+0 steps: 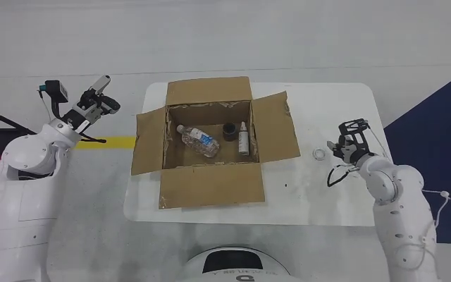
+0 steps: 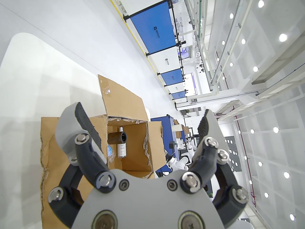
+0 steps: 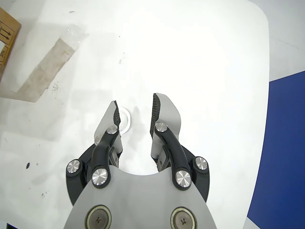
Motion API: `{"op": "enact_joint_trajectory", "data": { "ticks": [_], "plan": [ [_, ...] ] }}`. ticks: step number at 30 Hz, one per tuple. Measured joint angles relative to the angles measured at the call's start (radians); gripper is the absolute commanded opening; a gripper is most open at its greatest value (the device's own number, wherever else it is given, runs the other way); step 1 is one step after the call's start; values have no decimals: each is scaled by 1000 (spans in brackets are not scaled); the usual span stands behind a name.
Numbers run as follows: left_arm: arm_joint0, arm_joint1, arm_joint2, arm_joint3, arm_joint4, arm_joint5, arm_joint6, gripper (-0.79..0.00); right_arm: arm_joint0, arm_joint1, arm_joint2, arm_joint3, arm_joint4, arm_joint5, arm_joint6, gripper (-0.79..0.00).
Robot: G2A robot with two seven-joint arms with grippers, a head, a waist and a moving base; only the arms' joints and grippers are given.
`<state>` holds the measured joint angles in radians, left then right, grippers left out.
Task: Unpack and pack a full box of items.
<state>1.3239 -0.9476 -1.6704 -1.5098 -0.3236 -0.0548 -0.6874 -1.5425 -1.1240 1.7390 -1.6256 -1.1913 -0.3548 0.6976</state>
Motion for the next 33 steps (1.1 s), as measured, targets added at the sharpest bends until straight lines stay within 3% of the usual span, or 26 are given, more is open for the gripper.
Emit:
{"op": "enact_joint_trajectory", "data": {
  "ticks": [8, 23, 27, 30, 33],
  "plan": [
    [0, 0, 0, 0, 0, 0, 0, 0, 30, 2, -55, 36, -21, -7, 49, -523],
    [0, 0, 0, 0, 0, 0, 0, 0, 91, 2, -139, 112, -79, 46, 117, -576],
    [0, 0, 0, 0, 0, 0, 0, 0, 115, 1, -165, 137, -93, 53, 136, -643],
    [0, 0, 0, 0, 0, 0, 0, 0, 126, 1, -170, 151, -92, 63, 133, -785],
    [0, 0, 0, 0, 0, 0, 0, 0, 127, 2, -160, 151, -80, 72, 117, -785]
  ]
}}
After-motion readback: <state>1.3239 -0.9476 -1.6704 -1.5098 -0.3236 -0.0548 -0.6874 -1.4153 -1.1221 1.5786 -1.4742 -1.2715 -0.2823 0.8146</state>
